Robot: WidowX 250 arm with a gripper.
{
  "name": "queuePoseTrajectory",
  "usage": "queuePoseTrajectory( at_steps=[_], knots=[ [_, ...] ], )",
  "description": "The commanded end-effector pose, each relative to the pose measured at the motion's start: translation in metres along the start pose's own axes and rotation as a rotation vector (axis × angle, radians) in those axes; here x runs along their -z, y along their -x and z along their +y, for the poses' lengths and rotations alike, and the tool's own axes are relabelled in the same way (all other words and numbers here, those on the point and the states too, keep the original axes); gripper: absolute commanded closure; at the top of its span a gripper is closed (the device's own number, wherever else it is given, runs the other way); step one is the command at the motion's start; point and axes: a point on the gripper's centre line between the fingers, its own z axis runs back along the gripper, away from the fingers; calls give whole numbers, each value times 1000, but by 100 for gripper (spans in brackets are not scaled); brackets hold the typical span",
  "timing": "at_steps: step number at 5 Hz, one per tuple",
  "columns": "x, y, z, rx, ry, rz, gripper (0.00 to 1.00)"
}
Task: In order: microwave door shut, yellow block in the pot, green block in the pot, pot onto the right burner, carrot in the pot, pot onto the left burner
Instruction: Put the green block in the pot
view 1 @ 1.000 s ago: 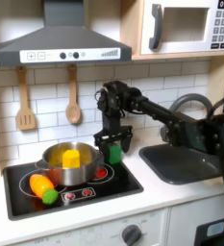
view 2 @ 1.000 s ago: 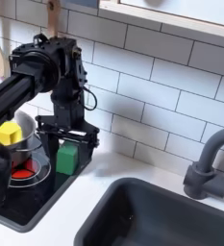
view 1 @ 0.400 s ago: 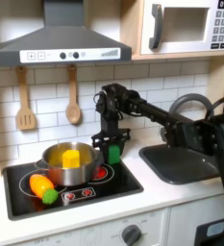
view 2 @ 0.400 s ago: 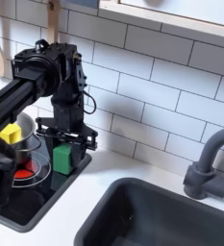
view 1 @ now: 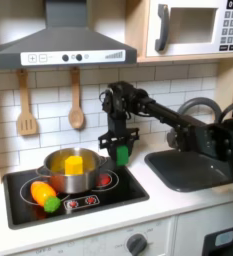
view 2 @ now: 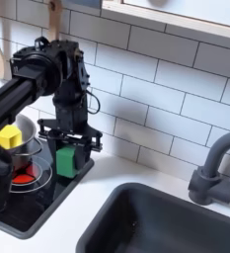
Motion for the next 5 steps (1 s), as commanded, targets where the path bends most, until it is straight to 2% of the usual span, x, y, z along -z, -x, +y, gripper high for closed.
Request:
queuePoseTrajectory(
  at_steps=[1,2,3,5],
  knots=[
    [-38,10,0,-14,-12,-51,100],
    [-53,12,5,-58,-29,-72,100],
    [-56,15,26,-106,-64,-66,100],
    [-68,13,62,-153,-115,-94,100]
  ],
)
